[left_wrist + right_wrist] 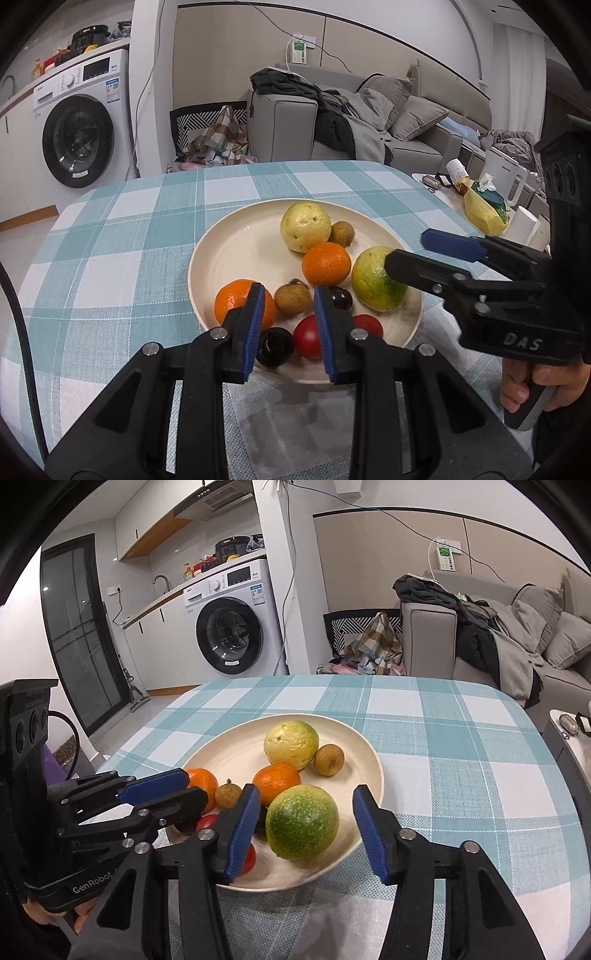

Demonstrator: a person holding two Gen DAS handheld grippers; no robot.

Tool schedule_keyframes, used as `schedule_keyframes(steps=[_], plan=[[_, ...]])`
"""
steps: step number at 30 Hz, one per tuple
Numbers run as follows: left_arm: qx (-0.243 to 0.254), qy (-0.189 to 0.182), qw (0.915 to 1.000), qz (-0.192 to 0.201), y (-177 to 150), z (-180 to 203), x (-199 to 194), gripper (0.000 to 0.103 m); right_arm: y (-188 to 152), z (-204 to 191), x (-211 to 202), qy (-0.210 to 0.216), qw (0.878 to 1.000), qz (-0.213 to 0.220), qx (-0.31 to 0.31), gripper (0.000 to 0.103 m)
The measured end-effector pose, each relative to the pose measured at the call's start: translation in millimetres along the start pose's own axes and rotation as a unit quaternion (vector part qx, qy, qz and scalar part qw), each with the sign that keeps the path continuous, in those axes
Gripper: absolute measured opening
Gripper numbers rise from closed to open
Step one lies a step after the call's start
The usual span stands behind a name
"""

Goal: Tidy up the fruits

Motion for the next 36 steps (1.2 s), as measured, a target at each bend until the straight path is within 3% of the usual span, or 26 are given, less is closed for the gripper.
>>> schedule_keyframes(steps=[2,4,6,11,15,25,36], plan=[[-0.007,0.004,1.0000,0.001,-1,-3,-1,0.044,1,3,-2,0.000,1.000,0.005,0.004,0.078],[-0.014,0.007,0.9998,0.013,-1,-5,-6,0.067,0,4,-4,-0.009,1.000,0.008,0.003,0.085],[-0.015,0.012,0.9995,0.026,-2,-7,-12,0.081,-1,6,-7,-0.011,1.000,0.008,0.004,0.087],[-0.014,0.018,0.9993,0.031,-6,-9,-23,0.088,-3,10,-11,-0.016,1.000,0.010,0.013,0.102],[-0.009,0.031,0.9987,0.039,-10,-9,-32,0.102,-7,13,-18,-0.010,1.000,0.014,0.022,0.103],[-0.001,0.048,0.9974,0.054,-22,-7,-56,0.102,-14,15,-39,-0.002,0.999,0.041,0.026,0.103],[-0.012,0.042,0.9969,0.066,-31,-9,-72,0.102,-18,10,-56,-0.001,0.997,0.070,0.016,0.103]])
Point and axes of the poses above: each gripper's, at about its wrist camera, not at the fingertips, and x roughly the way its jaws point, z to its right, y to its top, the point moved 3 cm from there along x, roughly the way its jaws point, and after that the axes turned 9 degrees about -y, right-handed, at the moved point
